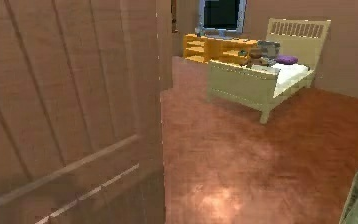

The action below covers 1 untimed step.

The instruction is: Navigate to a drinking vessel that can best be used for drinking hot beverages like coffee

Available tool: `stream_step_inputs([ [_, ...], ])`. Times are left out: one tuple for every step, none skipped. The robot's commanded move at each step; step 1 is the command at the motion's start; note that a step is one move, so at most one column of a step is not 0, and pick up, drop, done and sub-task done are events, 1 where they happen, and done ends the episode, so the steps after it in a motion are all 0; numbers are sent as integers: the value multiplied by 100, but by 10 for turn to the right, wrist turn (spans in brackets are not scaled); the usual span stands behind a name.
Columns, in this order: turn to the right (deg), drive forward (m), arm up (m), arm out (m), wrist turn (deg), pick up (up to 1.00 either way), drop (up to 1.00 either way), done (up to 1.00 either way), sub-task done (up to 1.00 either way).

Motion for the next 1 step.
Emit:
stream_step_inputs([
  [0, 100, 0, 0, 0, 0, 0, 0, 0],
])
